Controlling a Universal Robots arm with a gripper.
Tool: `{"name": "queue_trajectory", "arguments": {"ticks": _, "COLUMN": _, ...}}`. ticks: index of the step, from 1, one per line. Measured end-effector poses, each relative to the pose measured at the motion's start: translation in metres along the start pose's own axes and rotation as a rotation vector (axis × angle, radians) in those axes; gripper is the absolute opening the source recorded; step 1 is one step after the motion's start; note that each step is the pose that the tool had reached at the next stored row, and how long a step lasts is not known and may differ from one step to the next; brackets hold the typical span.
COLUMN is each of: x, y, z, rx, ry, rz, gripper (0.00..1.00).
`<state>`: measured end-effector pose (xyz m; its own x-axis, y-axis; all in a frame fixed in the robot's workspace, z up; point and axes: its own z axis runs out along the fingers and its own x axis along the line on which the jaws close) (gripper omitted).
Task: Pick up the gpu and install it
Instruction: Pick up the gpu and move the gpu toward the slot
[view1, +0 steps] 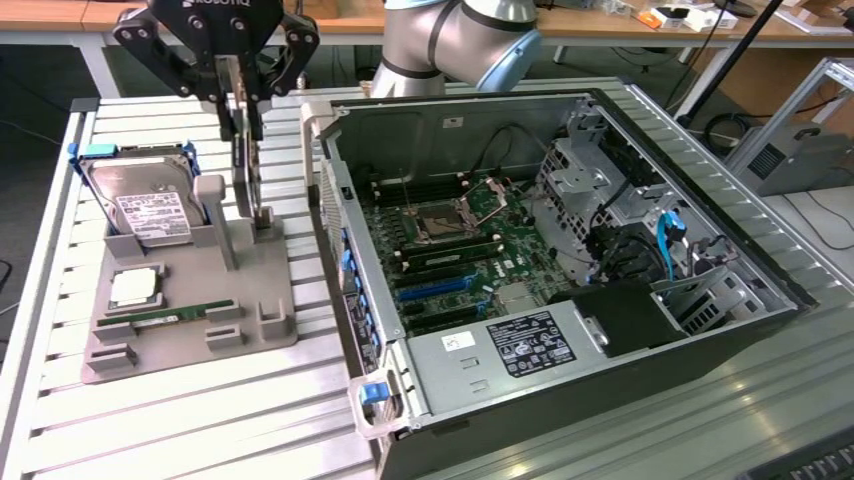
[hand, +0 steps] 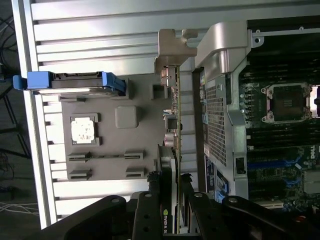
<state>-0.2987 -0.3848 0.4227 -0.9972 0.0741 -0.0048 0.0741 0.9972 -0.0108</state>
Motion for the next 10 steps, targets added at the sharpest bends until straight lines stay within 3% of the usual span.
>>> {"name": "queue_trajectory", "arguments": {"ticks": 10, "x": 0.0000, "y": -0.0001, "z": -0.0053, "rx": -0.0004, "ry": 0.0000, "rz": 0.000, "gripper": 0.27}}
